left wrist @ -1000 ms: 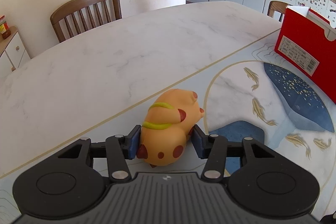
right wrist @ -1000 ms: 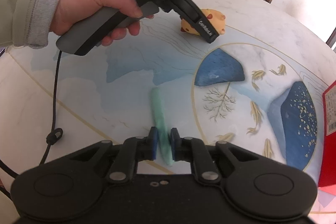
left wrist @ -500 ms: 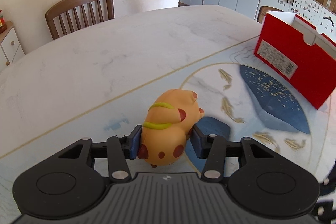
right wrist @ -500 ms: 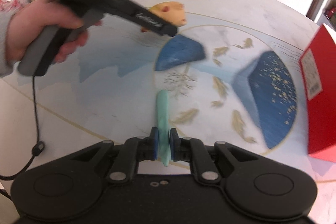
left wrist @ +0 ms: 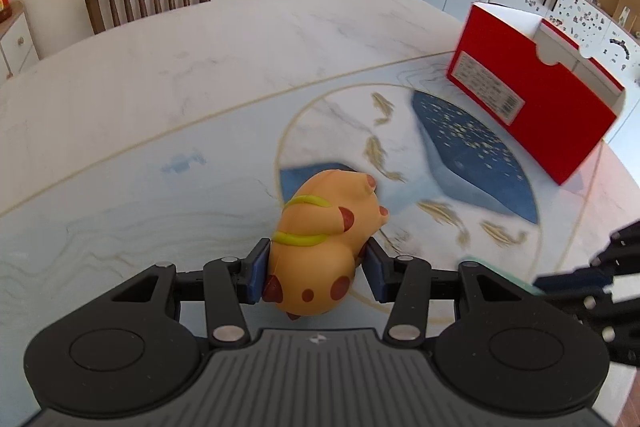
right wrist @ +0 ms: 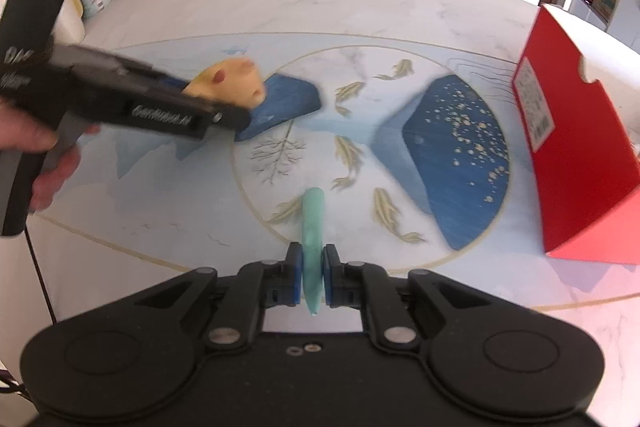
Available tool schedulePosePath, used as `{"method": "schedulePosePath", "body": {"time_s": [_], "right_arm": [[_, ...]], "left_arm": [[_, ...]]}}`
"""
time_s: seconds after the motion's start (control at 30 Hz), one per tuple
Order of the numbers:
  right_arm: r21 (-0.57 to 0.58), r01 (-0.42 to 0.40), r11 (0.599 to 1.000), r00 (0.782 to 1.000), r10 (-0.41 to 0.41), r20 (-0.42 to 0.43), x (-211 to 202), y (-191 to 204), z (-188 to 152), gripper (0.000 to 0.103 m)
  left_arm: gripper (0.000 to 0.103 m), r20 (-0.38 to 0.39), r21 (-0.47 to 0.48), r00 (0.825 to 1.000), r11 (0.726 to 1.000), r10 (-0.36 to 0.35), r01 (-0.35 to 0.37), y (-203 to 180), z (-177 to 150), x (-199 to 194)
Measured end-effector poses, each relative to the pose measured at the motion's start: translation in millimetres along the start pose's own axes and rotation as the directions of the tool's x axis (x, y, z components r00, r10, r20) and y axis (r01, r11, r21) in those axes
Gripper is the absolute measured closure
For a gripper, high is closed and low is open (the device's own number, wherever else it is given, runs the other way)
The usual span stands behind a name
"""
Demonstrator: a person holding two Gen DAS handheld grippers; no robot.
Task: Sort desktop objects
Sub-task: 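Carry green stick with right tool while left tool carries toy pig to box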
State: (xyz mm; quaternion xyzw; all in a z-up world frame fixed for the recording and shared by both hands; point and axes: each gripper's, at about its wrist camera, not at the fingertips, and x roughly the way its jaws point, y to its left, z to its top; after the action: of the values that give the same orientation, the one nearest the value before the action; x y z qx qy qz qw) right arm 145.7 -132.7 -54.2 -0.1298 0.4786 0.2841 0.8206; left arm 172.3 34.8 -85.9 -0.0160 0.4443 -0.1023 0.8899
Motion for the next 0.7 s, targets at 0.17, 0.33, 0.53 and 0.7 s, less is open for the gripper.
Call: {"method": "schedulePosePath", "body": {"time_s": [0.17,0.33,0.53,0.7], "right_arm": [[0.023,0.012,1.000,1.000,-0.013,0.023,-10.5,-8.0,-3.2,0.094],[0.060,-0.003,0.998,1.000,0.001,0.030,-19.9,-18.6,-6.2,0.094],[0.088,-0.004,0.996,0.999,0.000,0.048,-34.7,-31.6,-10.9,0.094],[0.109,-0.001,0.994,0.997,-0.007,0.074,-50.9,-43.7,-15.0,0.094]], "left_arm": [[0.056,-0.022,-0.009,1.000,1.000,-0.014,0.013,-13.6,-6.5,-9.2],[0.056,-0.042,-0.005,0.999,1.000,-0.030,0.030,-31.1,-13.0,-16.5],[0.056,-0.047,-0.011,0.998,0.999,-0.050,0.049,-51.9,-15.0,-25.8],[0.056,-0.049,-0.006,0.997,0.998,-0.063,0.063,-72.1,-11.9,-34.5]]}}
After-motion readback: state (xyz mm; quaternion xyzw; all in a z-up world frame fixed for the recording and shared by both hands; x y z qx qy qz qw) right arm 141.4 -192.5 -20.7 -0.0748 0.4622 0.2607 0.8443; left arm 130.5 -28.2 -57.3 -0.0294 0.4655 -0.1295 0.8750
